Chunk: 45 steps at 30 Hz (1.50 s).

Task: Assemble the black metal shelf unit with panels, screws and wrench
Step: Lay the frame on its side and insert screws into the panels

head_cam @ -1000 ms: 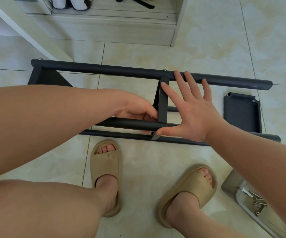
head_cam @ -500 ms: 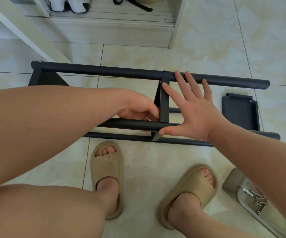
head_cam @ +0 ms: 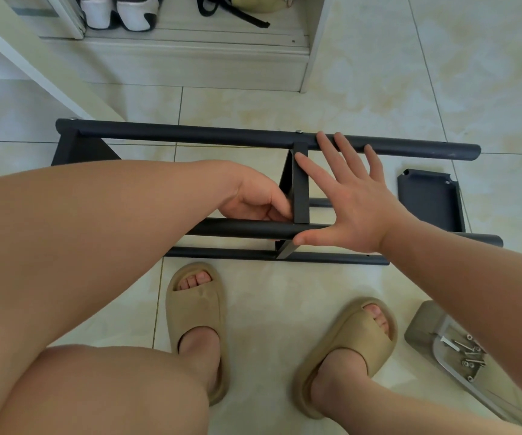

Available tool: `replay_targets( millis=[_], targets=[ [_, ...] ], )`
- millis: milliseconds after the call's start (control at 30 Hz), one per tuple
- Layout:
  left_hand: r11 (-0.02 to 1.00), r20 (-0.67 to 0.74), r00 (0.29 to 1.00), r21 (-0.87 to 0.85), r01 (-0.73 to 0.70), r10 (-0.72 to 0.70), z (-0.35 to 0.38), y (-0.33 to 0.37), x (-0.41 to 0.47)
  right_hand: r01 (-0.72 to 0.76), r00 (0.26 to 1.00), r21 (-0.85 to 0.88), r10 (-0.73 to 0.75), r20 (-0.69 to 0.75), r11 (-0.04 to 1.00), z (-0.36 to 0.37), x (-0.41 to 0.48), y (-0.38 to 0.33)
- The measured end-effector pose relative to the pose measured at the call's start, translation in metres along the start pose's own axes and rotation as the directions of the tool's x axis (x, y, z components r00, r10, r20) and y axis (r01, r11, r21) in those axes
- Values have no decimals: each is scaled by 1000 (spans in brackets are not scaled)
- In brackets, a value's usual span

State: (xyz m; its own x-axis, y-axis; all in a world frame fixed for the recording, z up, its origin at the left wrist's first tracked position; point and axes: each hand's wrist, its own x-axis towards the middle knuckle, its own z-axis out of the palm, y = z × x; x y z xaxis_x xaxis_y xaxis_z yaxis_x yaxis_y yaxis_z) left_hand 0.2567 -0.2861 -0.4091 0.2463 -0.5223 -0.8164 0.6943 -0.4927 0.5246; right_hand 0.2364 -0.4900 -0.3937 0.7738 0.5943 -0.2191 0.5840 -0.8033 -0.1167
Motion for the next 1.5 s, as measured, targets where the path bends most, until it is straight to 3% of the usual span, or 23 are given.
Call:
replay_targets(
  millis=[233, 400, 667, 900, 1300, 1500],
  targets=[
    [996, -25, 999, -80, 31, -33, 2, -9, 7, -9, 1000, -14, 9, 8, 1000, -1, 0, 0],
    [999, -53, 998, -22, -23, 22, 1, -12, 12, -10, 1000, -16, 10, 9, 1000, -1, 1, -1],
    [993, -1, 999, -112, -41, 41, 2, -10, 6, -12, 1000, -18, 12, -6, 1000, -1, 1, 0],
    [998, -36, 999, -61, 31, -33, 3, -7, 5, -10, 1000, -25, 9, -5, 1000, -1, 3, 1],
    [997, 5, 999, -61, -39, 39, 0, -3, 4, -13, 1000, -46, 13, 4, 999, 0, 3, 1],
    [997, -34, 998, -59, 53, -55, 3, -6, 4, -11, 1000, -52, 11, 5, 999, -1, 3, 1]
  ],
)
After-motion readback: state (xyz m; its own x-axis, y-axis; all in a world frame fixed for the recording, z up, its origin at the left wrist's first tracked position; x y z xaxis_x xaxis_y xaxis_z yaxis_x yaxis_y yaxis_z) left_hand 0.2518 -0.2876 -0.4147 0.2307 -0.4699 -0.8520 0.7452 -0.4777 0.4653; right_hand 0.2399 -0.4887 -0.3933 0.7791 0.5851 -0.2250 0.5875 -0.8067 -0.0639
